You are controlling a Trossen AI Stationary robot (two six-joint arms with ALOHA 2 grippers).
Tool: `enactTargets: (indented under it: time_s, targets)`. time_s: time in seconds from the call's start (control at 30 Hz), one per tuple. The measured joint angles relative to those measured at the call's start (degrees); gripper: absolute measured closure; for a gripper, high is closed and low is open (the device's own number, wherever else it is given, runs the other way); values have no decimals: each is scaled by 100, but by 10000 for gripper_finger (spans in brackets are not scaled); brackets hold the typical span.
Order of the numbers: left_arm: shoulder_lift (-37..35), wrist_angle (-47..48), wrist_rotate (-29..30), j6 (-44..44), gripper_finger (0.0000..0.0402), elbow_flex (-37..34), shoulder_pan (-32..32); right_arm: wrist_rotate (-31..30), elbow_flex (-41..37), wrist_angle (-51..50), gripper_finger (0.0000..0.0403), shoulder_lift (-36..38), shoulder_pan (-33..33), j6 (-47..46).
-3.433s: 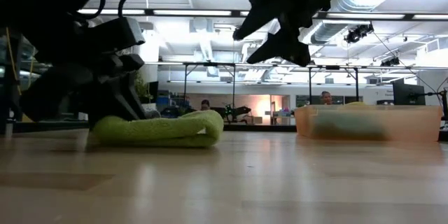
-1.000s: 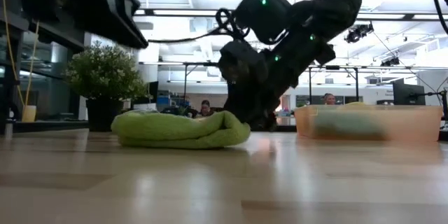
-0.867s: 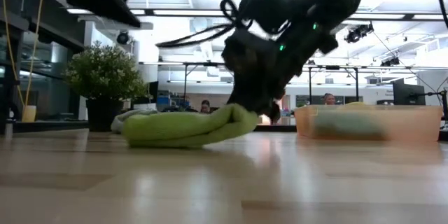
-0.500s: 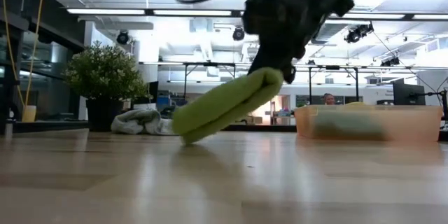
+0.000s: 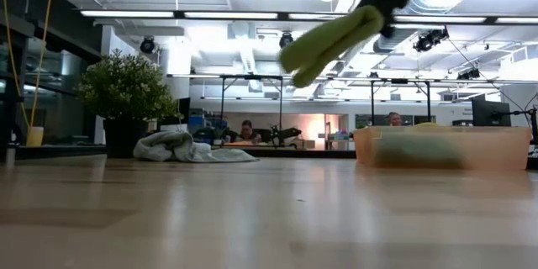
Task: Fold microfiber towels
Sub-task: Put the green microfiber cloth into the orange bin
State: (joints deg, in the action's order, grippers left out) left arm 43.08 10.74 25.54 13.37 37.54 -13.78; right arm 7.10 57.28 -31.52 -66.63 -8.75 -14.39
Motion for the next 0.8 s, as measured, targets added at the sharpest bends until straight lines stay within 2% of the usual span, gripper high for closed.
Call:
enactTargets:
  time_s: [0.2,0.43,0.57,0.8]
  targets:
    - [32,-98,29,0,327,0,122,-1002,4,-1309,403,1257,-178,-278]
    - [27,-177,42,157,327,0,299,-2672,9,-3011,403,2382,-180,-1668]
    - [27,-175,44,168,327,0,413,-3409,7,-3862,403,2598,-180,-2460]
    - [27,-168,19,350,327,0,483,-4073,-2,-5305,403,2341,-180,-3926]
